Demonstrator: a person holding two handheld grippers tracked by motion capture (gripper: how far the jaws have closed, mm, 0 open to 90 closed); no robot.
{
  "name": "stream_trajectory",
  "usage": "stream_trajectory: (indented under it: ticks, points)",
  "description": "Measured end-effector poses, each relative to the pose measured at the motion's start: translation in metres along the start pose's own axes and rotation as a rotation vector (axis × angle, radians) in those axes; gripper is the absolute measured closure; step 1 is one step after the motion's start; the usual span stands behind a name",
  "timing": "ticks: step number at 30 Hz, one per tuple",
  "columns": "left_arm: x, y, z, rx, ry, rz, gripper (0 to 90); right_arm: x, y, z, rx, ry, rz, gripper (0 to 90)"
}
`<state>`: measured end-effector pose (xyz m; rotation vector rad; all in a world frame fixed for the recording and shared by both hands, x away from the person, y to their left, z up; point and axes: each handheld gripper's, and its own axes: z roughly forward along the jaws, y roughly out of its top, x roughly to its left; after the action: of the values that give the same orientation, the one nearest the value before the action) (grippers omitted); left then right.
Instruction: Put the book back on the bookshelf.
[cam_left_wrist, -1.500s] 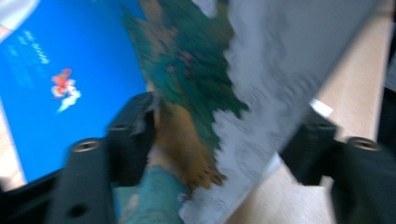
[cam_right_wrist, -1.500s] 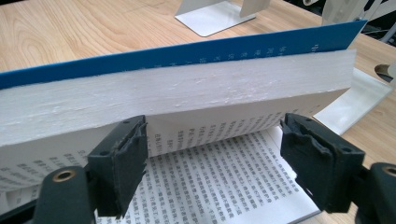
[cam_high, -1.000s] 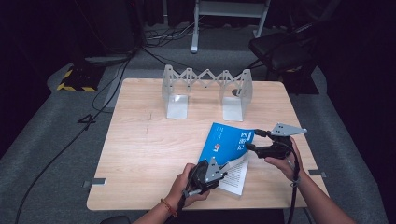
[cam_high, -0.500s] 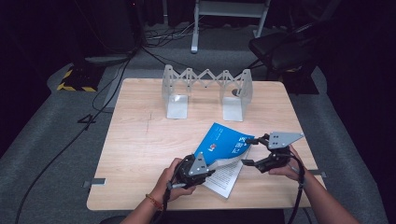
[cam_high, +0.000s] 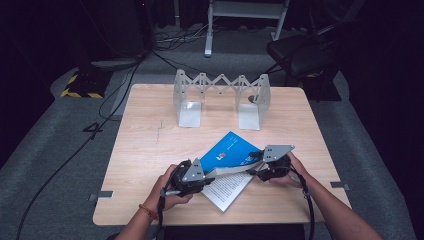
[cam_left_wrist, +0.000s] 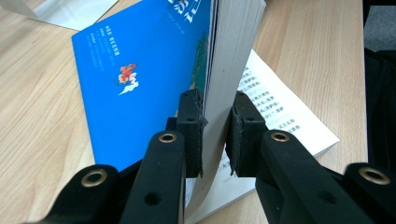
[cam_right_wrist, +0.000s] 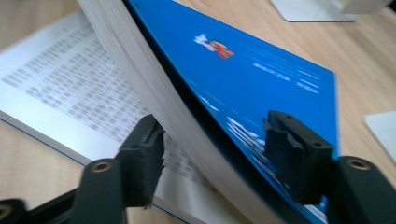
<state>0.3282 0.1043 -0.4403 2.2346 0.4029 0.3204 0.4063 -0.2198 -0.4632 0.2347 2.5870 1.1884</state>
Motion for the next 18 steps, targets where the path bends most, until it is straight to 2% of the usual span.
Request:
stream_trajectory:
  ticks: [1,3,5,7,10,13,14,16,17,18]
  points:
    - [0.002,0.000,-0.002,-0.001,-0.001,0.002,77.3,-0.002,-0.003,-0.001,-0.007,-0.008,0.005,47.1]
    - [0.006,-0.001,-0.004,-0.002,0.002,0.006,77.4,-0.004,-0.005,-0.003,-0.021,-0.007,0.018,49.7]
    - [0.013,-0.002,-0.007,-0.006,-0.003,-0.009,76.8,-0.008,-0.009,-0.005,-0.052,0.008,0.020,54.4]
    - [0.021,-0.005,-0.010,-0.002,0.004,-0.036,74.3,-0.006,-0.006,-0.002,-0.057,0.008,0.000,59.1]
    - [0.023,-0.009,-0.012,0.012,0.015,-0.077,68.7,0.001,0.001,0.002,-0.037,-0.020,-0.043,63.8]
    - [0.014,-0.008,-0.012,0.035,0.053,-0.069,57.5,0.006,0.006,0.004,-0.024,-0.040,-0.058,64.9]
    - [0.007,-0.005,-0.010,0.046,0.067,-0.067,51.1,0.006,0.007,0.004,-0.023,-0.044,-0.059,65.0]
    - [-0.004,0.004,-0.005,0.062,0.085,-0.049,44.5,0.008,0.009,0.004,-0.010,-0.050,-0.060,64.9]
    - [-0.004,0.004,-0.005,0.062,0.085,-0.049,39.8,0.008,0.009,0.004,-0.010,-0.050,-0.060,64.9]
    - [-0.013,0.010,0.000,0.072,0.102,-0.033,39.8,0.009,0.011,0.004,-0.009,-0.056,-0.063,64.9]
